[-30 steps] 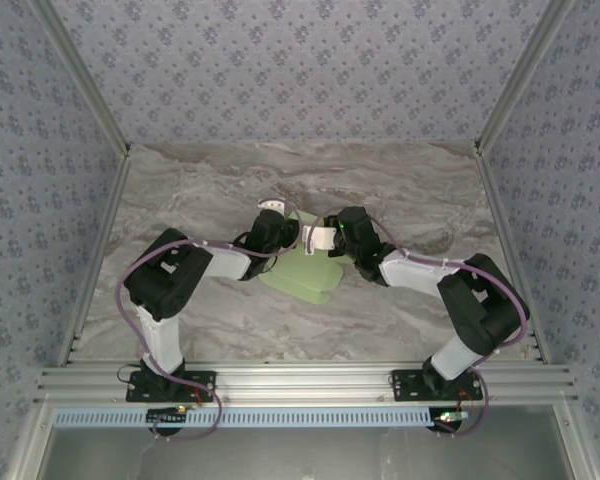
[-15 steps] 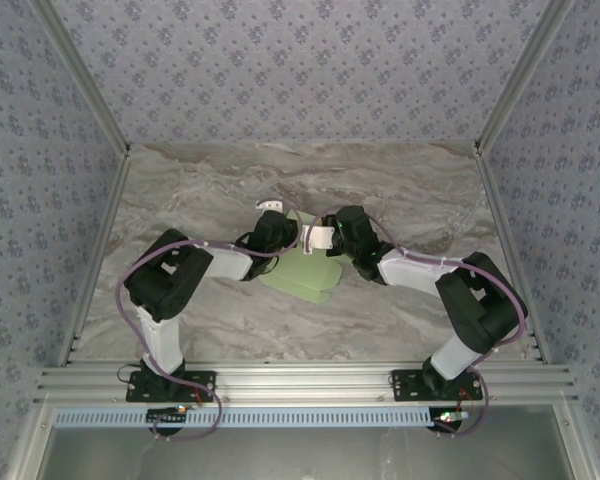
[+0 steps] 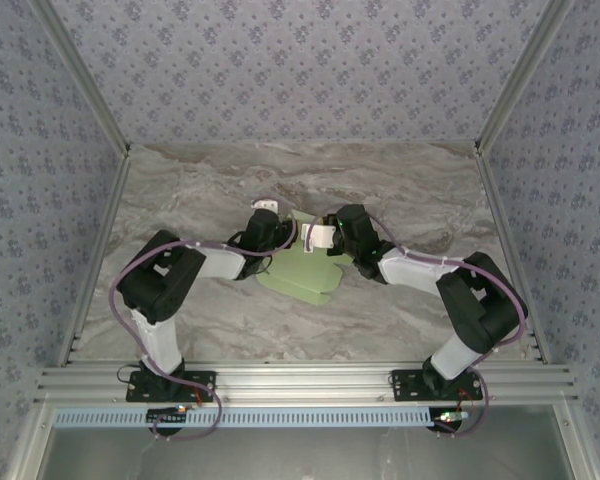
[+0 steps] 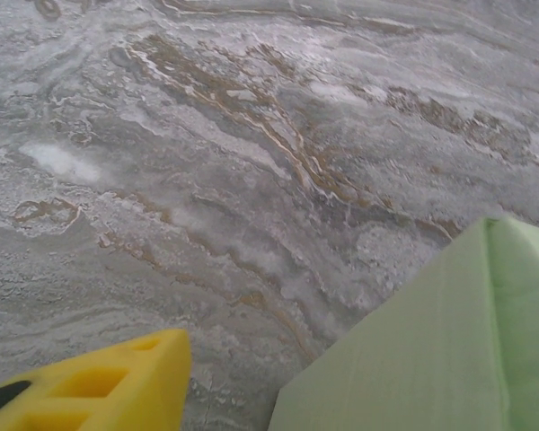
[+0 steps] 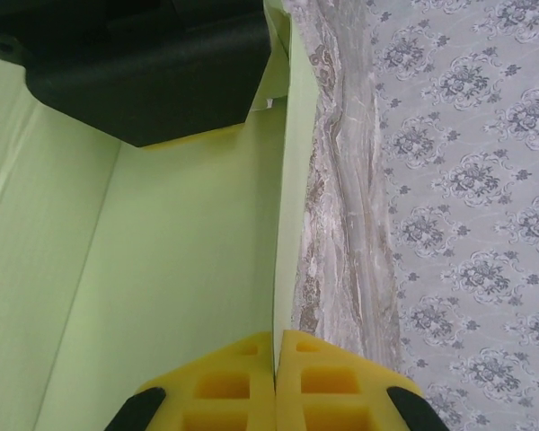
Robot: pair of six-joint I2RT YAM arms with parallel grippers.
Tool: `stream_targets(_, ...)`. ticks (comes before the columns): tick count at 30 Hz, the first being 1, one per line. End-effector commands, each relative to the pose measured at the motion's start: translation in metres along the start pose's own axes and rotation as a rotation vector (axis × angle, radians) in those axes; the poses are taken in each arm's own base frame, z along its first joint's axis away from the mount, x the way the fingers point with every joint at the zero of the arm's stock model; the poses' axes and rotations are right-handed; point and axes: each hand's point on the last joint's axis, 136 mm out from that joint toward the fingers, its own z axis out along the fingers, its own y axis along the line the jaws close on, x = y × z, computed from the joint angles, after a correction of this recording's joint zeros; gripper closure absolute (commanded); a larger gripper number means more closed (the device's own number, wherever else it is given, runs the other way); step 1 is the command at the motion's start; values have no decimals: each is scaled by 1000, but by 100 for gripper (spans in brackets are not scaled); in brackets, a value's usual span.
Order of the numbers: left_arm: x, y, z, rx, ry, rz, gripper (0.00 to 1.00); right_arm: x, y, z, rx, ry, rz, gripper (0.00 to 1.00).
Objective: Fold the paper box
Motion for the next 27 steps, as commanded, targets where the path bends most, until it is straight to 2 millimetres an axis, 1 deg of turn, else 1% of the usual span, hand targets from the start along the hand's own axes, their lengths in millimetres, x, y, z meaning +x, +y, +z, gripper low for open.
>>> stream_targets(1, -33, -18, -14, 102, -72, 20, 42, 9, 35, 2, -141, 30, 0, 100)
stream_targets(5, -27, -24, -22, 152, -50, 54, 37, 9, 33, 2, -137, 33, 4, 100)
stream_targets(7, -26, -28, -25, 176, -38, 75, 36, 9, 33, 2, -136, 32, 5, 100)
stream_targets(18, -11, -45, -43, 290, 34, 169, 35, 4, 17, -1, -94, 27, 17, 100)
stream_targets(23, -1, -48, -57, 341, 87, 259, 34, 1, 8, -3, -79, 21, 16, 100)
stream_targets(27, 2, -46, -71, 389, 121, 288, 32, 0, 6, -4, -75, 20, 13, 100)
